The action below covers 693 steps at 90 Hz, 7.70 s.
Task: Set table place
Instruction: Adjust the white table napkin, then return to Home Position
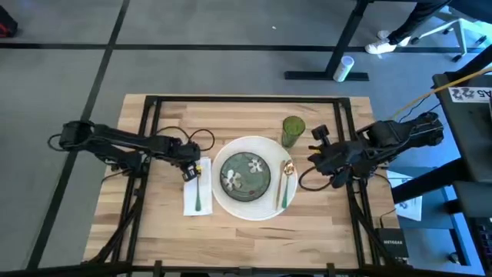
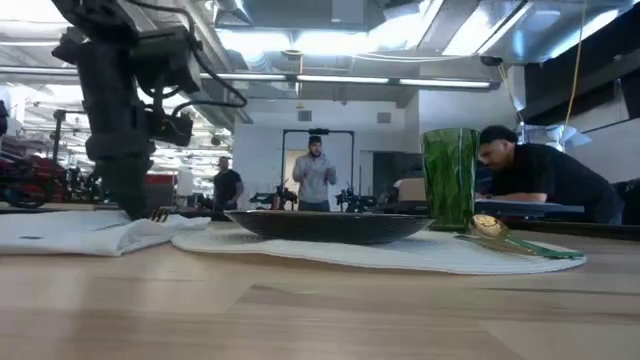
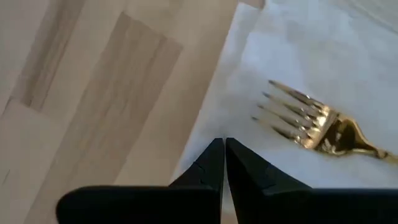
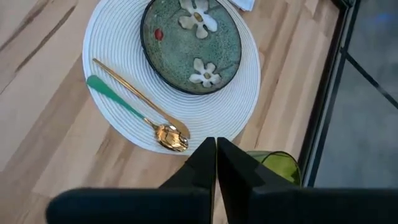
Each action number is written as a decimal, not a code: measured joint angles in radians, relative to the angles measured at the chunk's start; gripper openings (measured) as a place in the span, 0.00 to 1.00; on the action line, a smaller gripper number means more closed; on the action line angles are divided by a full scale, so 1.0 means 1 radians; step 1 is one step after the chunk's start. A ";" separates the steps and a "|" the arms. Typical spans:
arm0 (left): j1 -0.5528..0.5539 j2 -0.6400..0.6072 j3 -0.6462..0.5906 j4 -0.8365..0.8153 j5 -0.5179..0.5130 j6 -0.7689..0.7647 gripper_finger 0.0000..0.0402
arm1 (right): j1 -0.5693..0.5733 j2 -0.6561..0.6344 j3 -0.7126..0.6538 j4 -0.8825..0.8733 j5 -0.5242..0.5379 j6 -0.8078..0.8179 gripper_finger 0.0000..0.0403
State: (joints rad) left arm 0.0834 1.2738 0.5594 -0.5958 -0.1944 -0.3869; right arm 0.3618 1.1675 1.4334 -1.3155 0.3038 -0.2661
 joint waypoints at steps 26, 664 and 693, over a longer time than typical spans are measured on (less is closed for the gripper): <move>0.032 0.052 0.003 0.018 0.001 0.004 0.00 | 0.000 0.000 0.000 0.001 0.000 0.000 0.00; -0.622 -0.896 -0.256 0.350 -0.169 0.181 0.00 | 0.397 -0.599 -0.832 1.015 0.122 -0.355 0.00; -0.521 -1.010 -0.330 0.344 -0.127 0.202 0.00 | 0.397 -0.840 -0.951 1.122 0.133 -0.457 0.00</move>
State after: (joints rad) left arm -0.4379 0.2641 0.2295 -0.2519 -0.3210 -0.1854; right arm 0.7586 0.3274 0.4824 -0.1933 0.4366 -0.7232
